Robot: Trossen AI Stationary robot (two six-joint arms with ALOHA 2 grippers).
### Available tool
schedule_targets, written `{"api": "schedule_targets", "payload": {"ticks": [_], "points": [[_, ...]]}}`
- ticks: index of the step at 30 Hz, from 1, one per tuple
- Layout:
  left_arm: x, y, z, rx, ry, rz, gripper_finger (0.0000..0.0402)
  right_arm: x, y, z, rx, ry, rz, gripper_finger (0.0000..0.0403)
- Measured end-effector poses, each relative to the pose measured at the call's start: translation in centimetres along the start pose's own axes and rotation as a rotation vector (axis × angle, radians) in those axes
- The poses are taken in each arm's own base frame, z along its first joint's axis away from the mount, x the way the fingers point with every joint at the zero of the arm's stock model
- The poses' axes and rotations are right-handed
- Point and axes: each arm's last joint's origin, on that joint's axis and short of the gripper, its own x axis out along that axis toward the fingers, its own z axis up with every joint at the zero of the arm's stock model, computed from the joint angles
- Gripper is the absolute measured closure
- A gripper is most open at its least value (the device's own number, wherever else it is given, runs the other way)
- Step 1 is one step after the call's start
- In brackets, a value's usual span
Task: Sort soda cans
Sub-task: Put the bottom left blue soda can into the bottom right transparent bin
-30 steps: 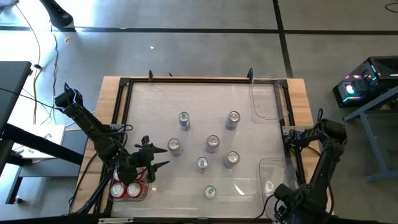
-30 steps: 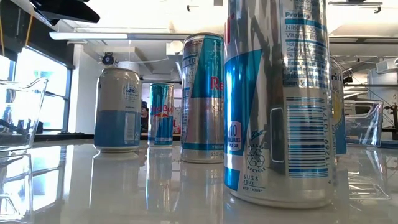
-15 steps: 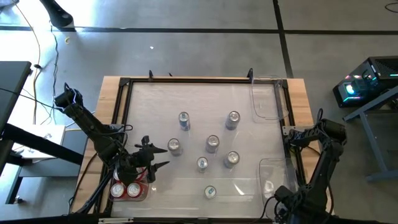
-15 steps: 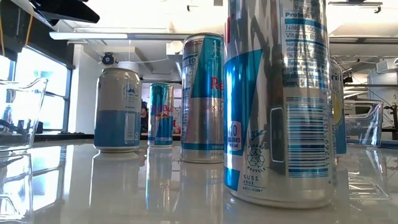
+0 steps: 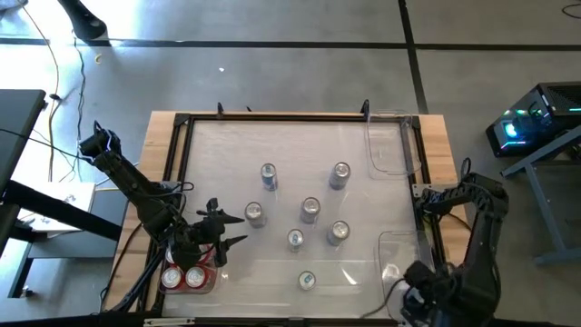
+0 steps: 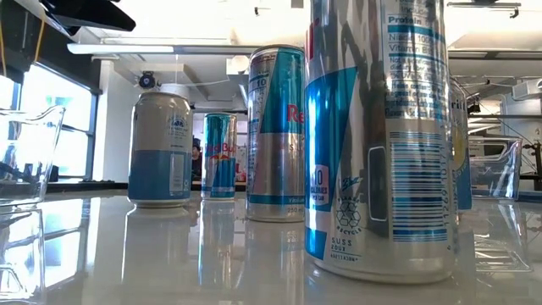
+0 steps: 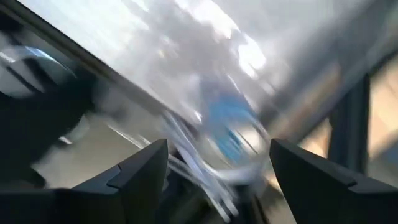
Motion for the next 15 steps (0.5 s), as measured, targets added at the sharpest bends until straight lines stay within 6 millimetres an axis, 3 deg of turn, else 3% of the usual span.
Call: {"api": "schedule_targets", "payload": {"ticks": [3,7,15], "points": [[0.0,0.0,0.0,0.0,0.0,0.0,0.0188,-1.2,0.7,1.5,-0.016,-0.116,0.079,0.0123],[0.0,0.0,0.0,0.0,0.0,0.0,0.0188,-1.2,2.3,4.0,-0.101,-0.182,0.122,0.0123],[0.0,0.0,0.0,0.0,0.0,0.0,0.0188,0.1,10.0,10.4,-0.404,-0.566,0.385,0.0123]]}}
